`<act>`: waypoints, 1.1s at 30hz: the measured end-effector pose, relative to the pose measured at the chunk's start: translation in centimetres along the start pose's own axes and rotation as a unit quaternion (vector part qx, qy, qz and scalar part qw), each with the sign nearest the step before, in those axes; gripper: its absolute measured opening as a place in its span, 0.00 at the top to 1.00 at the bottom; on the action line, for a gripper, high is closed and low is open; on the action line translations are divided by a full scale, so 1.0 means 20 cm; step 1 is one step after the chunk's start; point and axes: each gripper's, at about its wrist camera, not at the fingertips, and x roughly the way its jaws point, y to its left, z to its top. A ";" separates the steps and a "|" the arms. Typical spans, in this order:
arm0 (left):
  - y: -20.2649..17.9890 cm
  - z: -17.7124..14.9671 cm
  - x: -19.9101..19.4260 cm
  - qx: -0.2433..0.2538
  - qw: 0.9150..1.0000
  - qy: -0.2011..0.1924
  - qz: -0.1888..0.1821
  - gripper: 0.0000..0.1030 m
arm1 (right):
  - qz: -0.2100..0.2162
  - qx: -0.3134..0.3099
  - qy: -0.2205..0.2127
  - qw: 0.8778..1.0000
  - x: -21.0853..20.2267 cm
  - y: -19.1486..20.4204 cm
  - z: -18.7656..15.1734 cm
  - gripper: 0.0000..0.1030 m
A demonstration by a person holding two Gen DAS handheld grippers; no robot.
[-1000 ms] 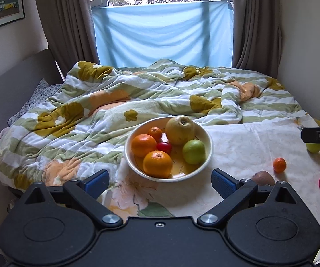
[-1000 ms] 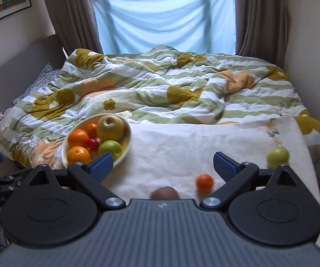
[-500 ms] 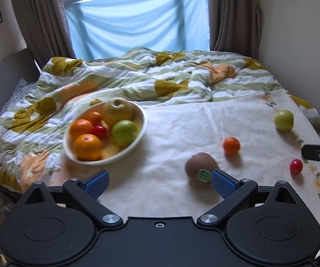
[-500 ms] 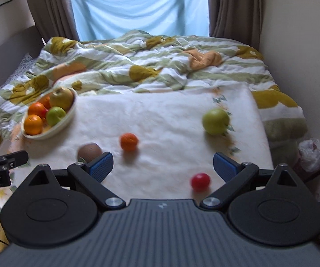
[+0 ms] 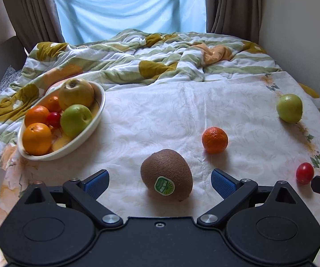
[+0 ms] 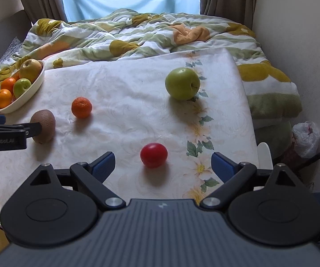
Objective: Organize fruits
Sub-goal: 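Move both tools back toward the kiwi and the other red tomato, then grasp the brown kiwi with the left tool while the right tool grasps the red tomato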
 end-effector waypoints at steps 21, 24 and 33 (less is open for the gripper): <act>0.02 -0.02 0.18 -0.043 0.998 0.030 -0.026 0.40 | 0.023 0.005 0.016 1.000 0.17 0.01 -0.03 0.20; 0.03 -0.04 0.17 -0.041 0.998 0.028 -0.025 0.40 | 0.020 0.003 0.016 1.000 0.18 0.01 -0.02 0.24; 0.06 -0.08 0.14 -0.043 0.998 0.029 -0.025 0.40 | 0.016 -0.001 0.011 1.000 0.22 0.02 -0.01 0.34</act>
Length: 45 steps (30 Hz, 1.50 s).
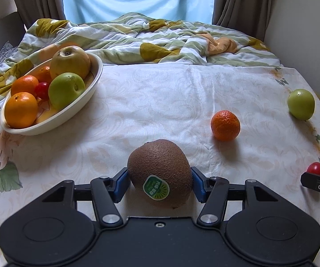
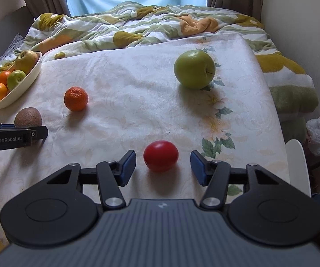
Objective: Organize fruits
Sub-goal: 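Grasp the brown kiwi with the left tool while the right tool grasps the red tomato, then carry the kiwi into the duck bowl and open the left tool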
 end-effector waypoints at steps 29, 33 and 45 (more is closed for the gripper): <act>0.19 0.04 -0.50 -0.068 0.995 -0.069 0.008 0.40 | 0.067 -0.049 -0.043 0.996 -0.29 0.27 0.20 0.54; 0.28 0.07 -0.56 -0.072 0.994 -0.080 0.020 0.40 | 0.081 -0.062 -0.047 0.994 -0.32 0.37 0.26 0.54; 0.62 0.24 -0.56 -0.057 0.994 -0.087 0.020 0.40 | 0.097 -0.064 -0.060 0.991 -0.32 0.71 0.43 0.54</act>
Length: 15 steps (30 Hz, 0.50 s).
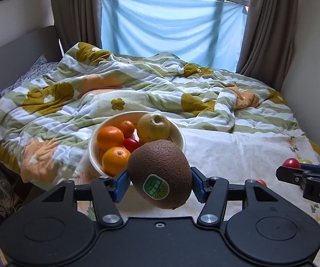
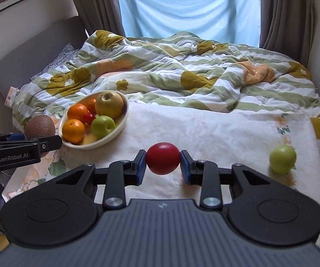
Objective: Organize fruits
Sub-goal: 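Carry the kiwi into the duck bowl and open the left tool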
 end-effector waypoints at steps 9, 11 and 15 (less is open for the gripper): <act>0.17 0.15 0.21 0.030 0.999 0.015 -0.024 0.40 | -0.014 0.015 0.000 1.000 0.15 0.20 0.13 0.54; 0.20 0.18 0.26 0.038 0.999 0.018 -0.030 0.40 | -0.019 0.020 0.000 1.000 0.19 0.24 0.16 0.54; 0.25 0.24 0.38 0.052 0.997 0.026 -0.041 0.40 | -0.031 0.029 0.003 0.999 0.28 0.30 0.21 0.54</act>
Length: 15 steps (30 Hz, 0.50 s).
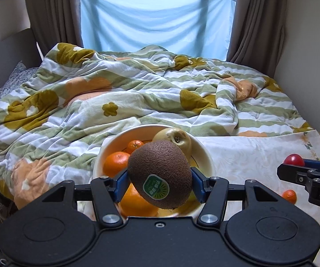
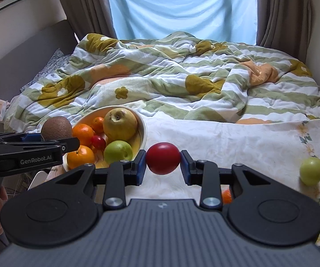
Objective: Organize fruits
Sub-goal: 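Carry the kiwi into the duck bowl and open the left tool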
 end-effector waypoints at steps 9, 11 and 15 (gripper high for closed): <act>0.09 0.07 0.26 0.028 0.999 0.025 -0.022 0.40 | -0.031 0.025 0.013 0.999 0.19 0.07 0.05 0.54; 0.09 0.07 0.29 0.036 0.999 0.028 -0.025 0.40 | -0.039 0.032 0.017 0.999 0.23 0.07 0.05 0.54; 0.10 0.07 0.34 0.048 0.998 0.031 -0.027 0.40 | -0.050 0.041 0.024 0.998 0.26 0.07 0.04 0.54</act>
